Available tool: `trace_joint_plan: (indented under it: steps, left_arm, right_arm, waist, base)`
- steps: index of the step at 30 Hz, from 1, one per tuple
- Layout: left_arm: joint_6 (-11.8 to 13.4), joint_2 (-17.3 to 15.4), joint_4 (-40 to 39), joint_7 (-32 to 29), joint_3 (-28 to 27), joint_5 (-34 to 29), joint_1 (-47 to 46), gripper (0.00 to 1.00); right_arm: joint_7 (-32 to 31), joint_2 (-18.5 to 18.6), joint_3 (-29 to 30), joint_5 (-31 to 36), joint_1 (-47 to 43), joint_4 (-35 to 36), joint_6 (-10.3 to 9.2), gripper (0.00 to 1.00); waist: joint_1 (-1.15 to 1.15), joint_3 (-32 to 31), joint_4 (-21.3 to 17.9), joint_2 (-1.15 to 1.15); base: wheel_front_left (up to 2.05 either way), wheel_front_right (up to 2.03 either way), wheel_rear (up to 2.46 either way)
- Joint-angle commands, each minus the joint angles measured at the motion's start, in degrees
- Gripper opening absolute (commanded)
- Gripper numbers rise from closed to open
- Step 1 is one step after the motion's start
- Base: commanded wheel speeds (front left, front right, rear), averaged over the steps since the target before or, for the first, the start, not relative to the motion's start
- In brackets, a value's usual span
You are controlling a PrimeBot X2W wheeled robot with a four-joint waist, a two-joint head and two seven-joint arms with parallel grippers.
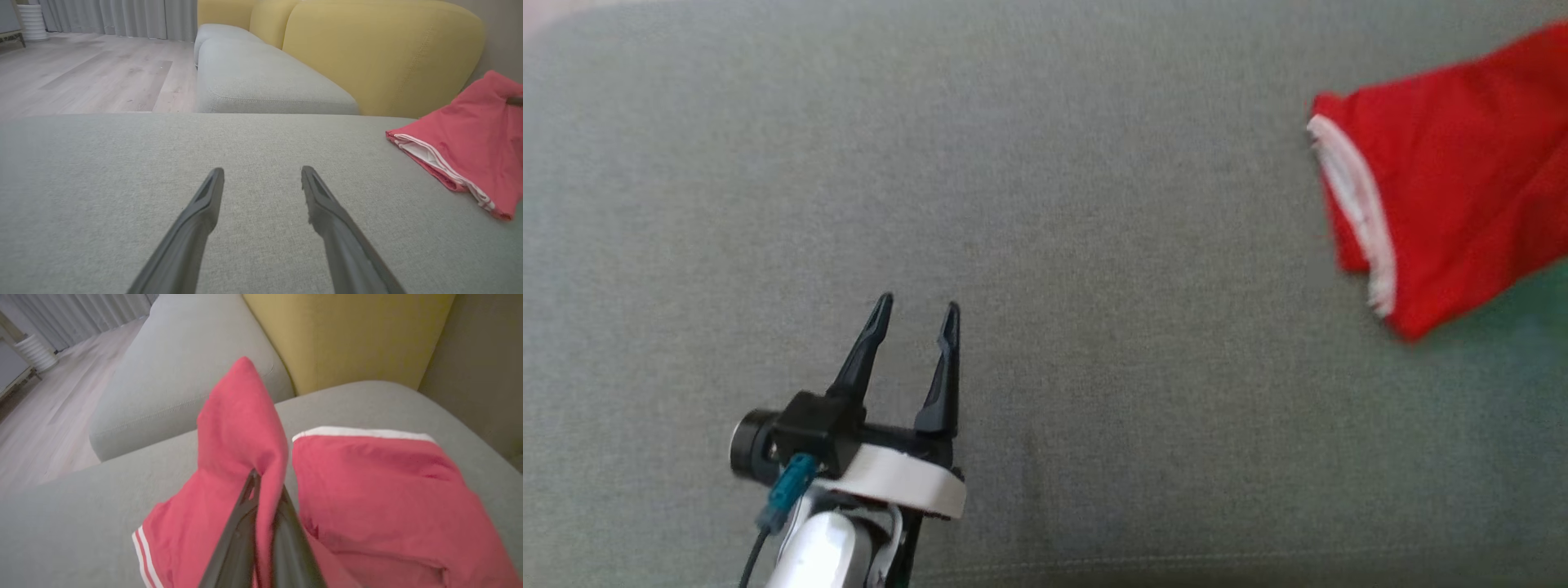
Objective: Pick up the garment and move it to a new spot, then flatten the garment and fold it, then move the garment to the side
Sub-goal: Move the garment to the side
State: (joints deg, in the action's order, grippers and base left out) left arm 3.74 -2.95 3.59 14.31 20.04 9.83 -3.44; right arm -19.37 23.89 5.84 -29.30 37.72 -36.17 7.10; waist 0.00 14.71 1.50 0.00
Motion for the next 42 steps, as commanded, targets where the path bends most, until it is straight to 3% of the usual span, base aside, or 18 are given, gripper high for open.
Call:
trace_joint_plan:
  steps: [1, 9, 16, 17, 18, 22, 27, 33, 39, 42]
  left_arm:
    - [-0.4, 0.1, -1.6, 0.7, -1.0, -0.7, -1.0, 1.00]
    - [0.2, 0.1, -1.3, 0.7, -0.2, -0.6, -0.3, 1.00]
    - [0.5, 0.0, -1.5, 0.7, -1.1, -0.9, 1.1, 1.00]
    - [0.5, -0.1, -1.6, 0.7, -1.1, -1.0, 1.1, 1.00]
    - [0.5, -0.1, -1.7, 0.7, -1.2, -1.1, 1.2, 1.00]
    - [0.3, -0.2, -1.6, 0.7, -1.4, -1.4, 1.2, 1.00]
    - [0.4, -0.2, -1.3, 0.7, -1.7, -1.1, 1.6, 1.00]
    - [1.3, -0.1, -1.2, 0.7, -2.8, -0.2, 2.8, 1.00]
    - [3.2, 0.0, 0.5, 0.7, -4.0, 1.3, 4.5, 1.00]
    - [3.9, 0.0, 1.1, 0.7, -4.6, 1.6, 5.4, 1.00]
  right_arm:
    - [1.7, 1.1, 1.1, 1.5, 4.5, 1.2, 0.39, 0.00]
    - [4.3, 3.3, 9.2, 8.1, 13.3, -4.3, 0.39, 0.00]
    - [1.3, 3.9, 15.4, 18.7, 12.5, -7.8, 0.39, 0.00]
    - [1.8, 3.7, 16.2, 20.8, 12.2, -7.4, 0.39, 0.80]
    - [2.3, 3.2, 17.0, 22.9, 12.1, -7.1, 0.39, 1.00]
    - [4.8, 0.4, 17.1, 29.2, 11.6, -3.9, 0.39, 1.00]
    - [7.4, -1.6, 14.6, 31.6, 9.5, 0.7, 0.39, 1.00]
    - [13.1, -3.6, 9.8, 28.4, 1.5, 11.8, 0.39, 1.00]
    - [18.4, -4.9, 4.6, 24.8, -13.1, 26.4, 0.39, 1.00]
    - [19.4, -8.0, 2.3, 23.5, -21.2, 32.6, 0.39, 1.00]
  waist:
    - [0.00, 2.4, -0.5, 0.00]
    - [0.00, 3.7, 0.6, 0.00]
    - [0.00, 2.3, -0.8, 0.00]
    - [0.00, 2.2, -1.1, 0.00]
    - [0.00, 2.1, -1.5, 0.00]
    - [0.00, 1.4, -2.8, 0.00]
    - [0.00, -0.5, -3.4, 0.00]
    - [0.00, -5.4, -2.7, 0.00]
    - [0.00, -10.6, 0.0, 0.00]
    - [0.00, -12.8, 1.2, 0.00]
  base:
    - [0.00, 0.00, 0.00]
    - [0.00, 0.00, 0.00]
    - [0.00, 0.00, 0.00]
    - [0.00, 0.00, 0.00]
    - [0.00, 0.00, 0.00]
    - [0.00, 0.00, 0.00]
    - [0.00, 0.00, 0.00]
    - [0.00, 0.00, 0.00]
    - [0.00, 0.00, 0.00]
    - [0.00, 0.00, 0.00]
